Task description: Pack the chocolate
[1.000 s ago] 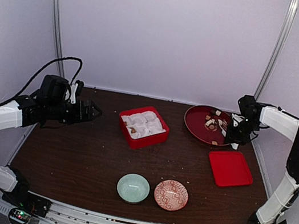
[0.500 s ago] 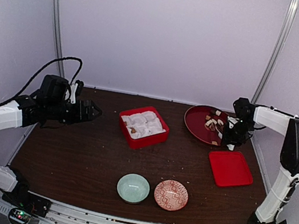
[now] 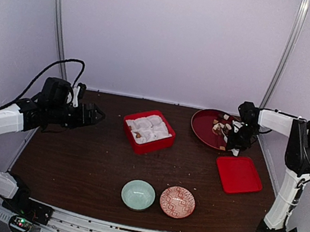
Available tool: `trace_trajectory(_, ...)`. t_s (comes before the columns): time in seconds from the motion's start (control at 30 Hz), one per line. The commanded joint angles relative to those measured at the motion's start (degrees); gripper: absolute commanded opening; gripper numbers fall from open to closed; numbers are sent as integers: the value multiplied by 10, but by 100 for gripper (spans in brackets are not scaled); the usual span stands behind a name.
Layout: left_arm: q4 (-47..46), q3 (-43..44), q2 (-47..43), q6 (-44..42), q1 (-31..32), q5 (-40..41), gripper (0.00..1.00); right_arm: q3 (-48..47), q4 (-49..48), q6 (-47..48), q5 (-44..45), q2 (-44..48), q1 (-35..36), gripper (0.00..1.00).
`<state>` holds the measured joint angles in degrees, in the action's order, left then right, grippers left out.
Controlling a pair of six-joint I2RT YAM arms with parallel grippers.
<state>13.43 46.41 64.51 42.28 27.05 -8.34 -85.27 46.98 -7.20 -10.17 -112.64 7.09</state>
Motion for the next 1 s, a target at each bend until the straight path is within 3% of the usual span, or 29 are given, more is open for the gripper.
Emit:
trace_trajectory(0.0, -23, 12, 6, -10, -4, 0, 91, -24, -4, 7, -14, -9, -2, 31)
trace_trajectory(0.3, -23, 11, 6, -9, -6, 0, 91, -23, -2, 6, -26, 3, -2, 23)
trace_trajectory(0.77, -32, 7, 6, -8, -6, -5, 91, 45, -3, -6, -41, 123, -2, 19)
trace_trajectory(0.97, -34, 2, 2, -8, -6, -5, 91, 46, 2, -6, -96, 164, 11, 18)
